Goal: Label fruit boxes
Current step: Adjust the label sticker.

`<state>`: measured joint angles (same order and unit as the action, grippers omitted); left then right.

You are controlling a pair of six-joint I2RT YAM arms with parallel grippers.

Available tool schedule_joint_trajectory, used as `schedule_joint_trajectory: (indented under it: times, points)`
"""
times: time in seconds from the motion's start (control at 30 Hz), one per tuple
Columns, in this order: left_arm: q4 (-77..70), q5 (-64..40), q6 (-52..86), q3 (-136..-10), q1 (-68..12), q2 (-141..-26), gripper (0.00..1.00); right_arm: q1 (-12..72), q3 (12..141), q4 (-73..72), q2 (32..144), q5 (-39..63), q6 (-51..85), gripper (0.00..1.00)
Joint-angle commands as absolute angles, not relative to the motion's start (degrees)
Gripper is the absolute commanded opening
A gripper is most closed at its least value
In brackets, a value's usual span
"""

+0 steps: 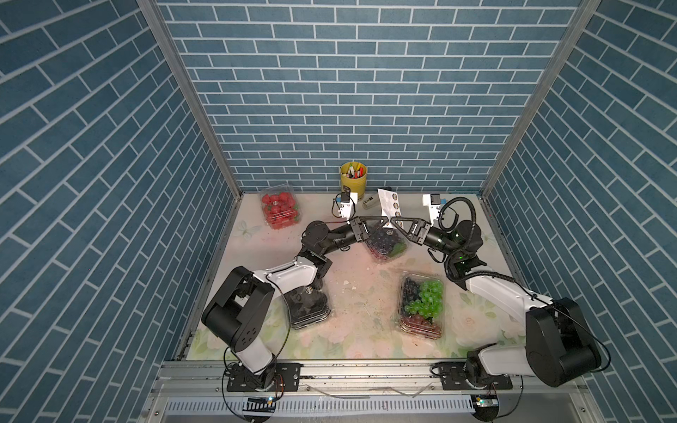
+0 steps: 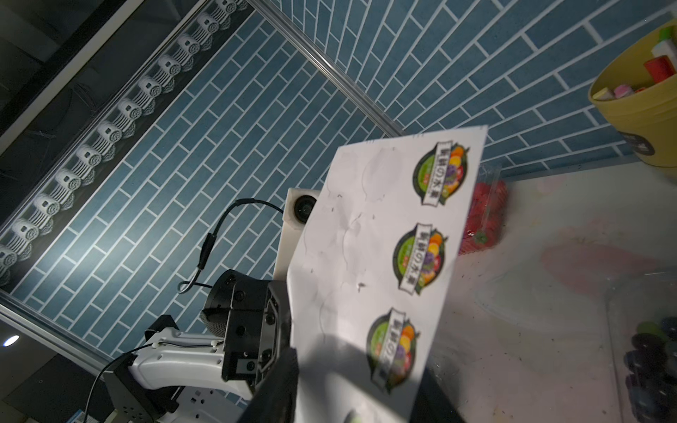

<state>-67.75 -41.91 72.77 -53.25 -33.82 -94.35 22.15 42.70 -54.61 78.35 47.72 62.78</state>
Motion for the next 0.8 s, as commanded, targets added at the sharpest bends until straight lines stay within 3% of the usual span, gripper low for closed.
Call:
schedule_joint_trajectory:
  times: [0.0, 0.2, 0.43, 0.5, 0.57, 0.77]
  points:
    - [-68.58, -43.15, 71.60, -55.17, -33.31, -93.79, 0.00, 22.02, 42.01, -62.43, 79.20, 48.51, 67.23, 0.47]
    - [-69.92, -43.15, 72.69, -55.77, -33.31, -94.56, 0.00, 21.89, 42.01, -65.31, 80.25, 49.00, 69.22, 0.31]
    - [-69.43, -42.98, 72.51, -55.98, -32.96, -94.23, 0.00, 21.85, 41.49, -62.48, 80.09, 49.13, 67.17, 0.00]
    - [-69.42, -43.18, 72.51, -56.16, -32.96, -94.16, 0.02, 21.93, 41.57, -61.11, 79.82, 49.04, 66.08, 0.00]
    - [-69.36, -43.23, 72.60, -56.16, -32.96, -94.14, 0.13, 21.88, 41.66, -59.88, 79.39, 49.13, 65.11, 0.00]
    - [-69.18, -43.17, 72.51, -55.81, -32.70, -93.95, 0.16, 21.89, 41.84, -57.66, 78.53, 49.13, 63.37, 0.00]
